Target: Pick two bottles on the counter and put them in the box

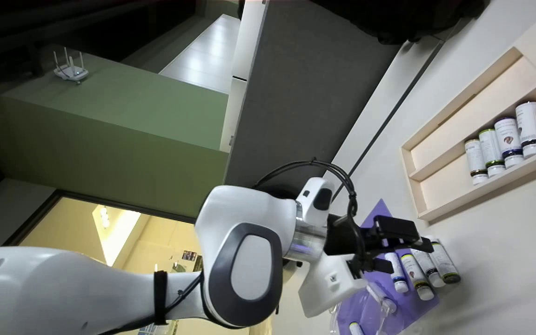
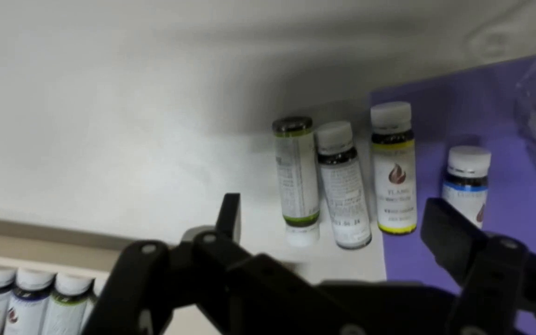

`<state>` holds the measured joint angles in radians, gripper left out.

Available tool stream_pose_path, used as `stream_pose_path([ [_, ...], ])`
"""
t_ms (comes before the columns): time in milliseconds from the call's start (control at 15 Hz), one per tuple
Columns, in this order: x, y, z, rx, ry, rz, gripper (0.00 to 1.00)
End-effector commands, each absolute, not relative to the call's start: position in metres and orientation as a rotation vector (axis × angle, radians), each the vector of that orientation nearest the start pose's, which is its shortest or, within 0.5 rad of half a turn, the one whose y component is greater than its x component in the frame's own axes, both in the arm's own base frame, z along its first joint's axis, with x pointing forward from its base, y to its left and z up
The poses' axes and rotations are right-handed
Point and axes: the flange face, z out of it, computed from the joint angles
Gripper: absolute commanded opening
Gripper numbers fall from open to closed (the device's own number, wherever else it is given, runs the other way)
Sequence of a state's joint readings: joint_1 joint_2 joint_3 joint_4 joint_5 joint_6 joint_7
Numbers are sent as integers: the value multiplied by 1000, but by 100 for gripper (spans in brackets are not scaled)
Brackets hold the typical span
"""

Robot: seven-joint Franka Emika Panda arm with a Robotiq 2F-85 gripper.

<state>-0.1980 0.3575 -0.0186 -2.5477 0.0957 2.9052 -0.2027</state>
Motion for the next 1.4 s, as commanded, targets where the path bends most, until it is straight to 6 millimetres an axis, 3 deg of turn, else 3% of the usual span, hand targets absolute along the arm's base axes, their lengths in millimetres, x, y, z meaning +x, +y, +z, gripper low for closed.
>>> stream_pose_path([
  [0,431,-107,109,-3095,134,-12,100],
  [467,429,-120,75,-3072,114,-16,100],
  [533,429,-122,73,-3069,114,-18,80],
  [800,429,-131,69,-3064,125,-23,56],
  [867,428,-133,69,-3063,131,-22,86],
  [1067,433,-137,65,-3060,141,-20,98],
  [1133,434,-138,64,-3062,147,-17,56],
  [1200,435,-140,63,-3063,156,-3,60],
  [1333,434,-141,72,-3077,211,59,55],
])
